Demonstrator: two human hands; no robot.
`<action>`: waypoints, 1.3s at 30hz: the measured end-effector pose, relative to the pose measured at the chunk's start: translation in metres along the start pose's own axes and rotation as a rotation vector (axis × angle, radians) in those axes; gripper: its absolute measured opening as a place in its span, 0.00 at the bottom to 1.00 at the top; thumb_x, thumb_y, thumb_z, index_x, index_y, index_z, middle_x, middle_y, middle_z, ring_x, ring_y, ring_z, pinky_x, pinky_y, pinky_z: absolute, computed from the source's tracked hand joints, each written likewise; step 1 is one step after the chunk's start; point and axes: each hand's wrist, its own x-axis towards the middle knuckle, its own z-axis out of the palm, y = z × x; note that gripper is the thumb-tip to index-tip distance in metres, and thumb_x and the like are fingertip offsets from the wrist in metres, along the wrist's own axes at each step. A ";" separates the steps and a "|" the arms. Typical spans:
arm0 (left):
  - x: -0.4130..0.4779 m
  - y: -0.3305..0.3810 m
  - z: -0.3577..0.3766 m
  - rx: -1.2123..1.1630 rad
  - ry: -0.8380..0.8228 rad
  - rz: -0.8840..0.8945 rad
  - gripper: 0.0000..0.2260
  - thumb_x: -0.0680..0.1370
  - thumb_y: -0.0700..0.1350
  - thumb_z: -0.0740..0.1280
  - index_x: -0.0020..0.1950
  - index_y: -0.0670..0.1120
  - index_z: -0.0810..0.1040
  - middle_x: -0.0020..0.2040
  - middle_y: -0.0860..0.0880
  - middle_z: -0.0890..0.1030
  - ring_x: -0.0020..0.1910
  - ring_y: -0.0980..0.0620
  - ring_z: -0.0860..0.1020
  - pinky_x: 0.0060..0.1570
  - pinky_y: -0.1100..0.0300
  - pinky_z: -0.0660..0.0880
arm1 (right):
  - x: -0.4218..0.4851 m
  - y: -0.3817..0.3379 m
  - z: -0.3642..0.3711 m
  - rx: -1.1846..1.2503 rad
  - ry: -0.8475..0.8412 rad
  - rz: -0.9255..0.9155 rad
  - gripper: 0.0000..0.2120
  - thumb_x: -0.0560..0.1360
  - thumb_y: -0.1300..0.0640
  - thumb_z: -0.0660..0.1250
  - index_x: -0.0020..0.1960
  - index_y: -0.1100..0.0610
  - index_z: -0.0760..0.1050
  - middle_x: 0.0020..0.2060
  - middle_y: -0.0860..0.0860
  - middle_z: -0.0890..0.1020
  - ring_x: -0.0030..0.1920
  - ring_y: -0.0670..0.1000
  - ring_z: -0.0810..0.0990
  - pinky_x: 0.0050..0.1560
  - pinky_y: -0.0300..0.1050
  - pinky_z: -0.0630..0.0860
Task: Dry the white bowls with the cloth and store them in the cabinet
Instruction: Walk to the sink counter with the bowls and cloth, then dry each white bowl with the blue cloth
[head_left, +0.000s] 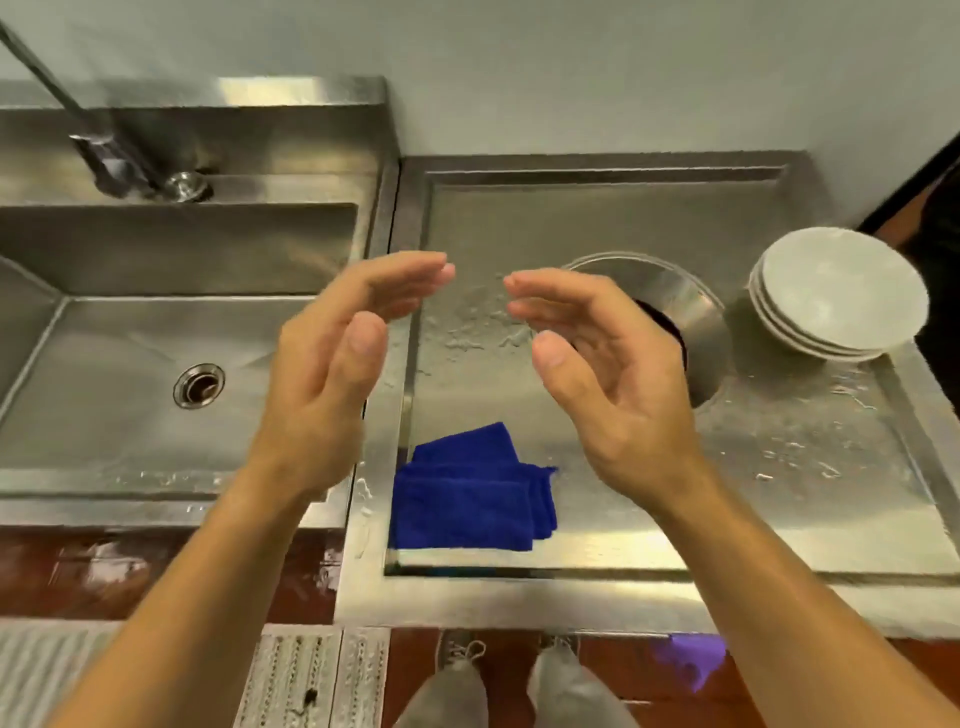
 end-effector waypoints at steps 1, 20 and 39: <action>-0.004 -0.010 0.006 0.002 0.012 -0.021 0.20 0.87 0.59 0.55 0.70 0.49 0.76 0.67 0.48 0.82 0.69 0.44 0.80 0.69 0.44 0.75 | 0.000 0.015 0.001 0.019 -0.016 0.019 0.20 0.79 0.51 0.65 0.67 0.60 0.75 0.61 0.53 0.82 0.63 0.52 0.82 0.64 0.53 0.79; -0.058 -0.157 0.052 0.183 -0.118 -0.488 0.37 0.78 0.76 0.47 0.74 0.54 0.73 0.70 0.61 0.77 0.71 0.64 0.74 0.71 0.67 0.69 | -0.023 0.192 0.042 -0.322 -0.455 0.328 0.29 0.73 0.42 0.72 0.71 0.49 0.73 0.66 0.45 0.78 0.64 0.44 0.76 0.67 0.46 0.74; -0.033 -0.138 0.027 0.369 -0.333 -0.618 0.20 0.69 0.72 0.70 0.51 0.60 0.84 0.48 0.60 0.85 0.50 0.58 0.82 0.55 0.61 0.77 | -0.016 0.164 0.018 -0.367 -0.627 0.410 0.05 0.72 0.53 0.73 0.46 0.45 0.80 0.39 0.44 0.79 0.39 0.44 0.79 0.38 0.38 0.73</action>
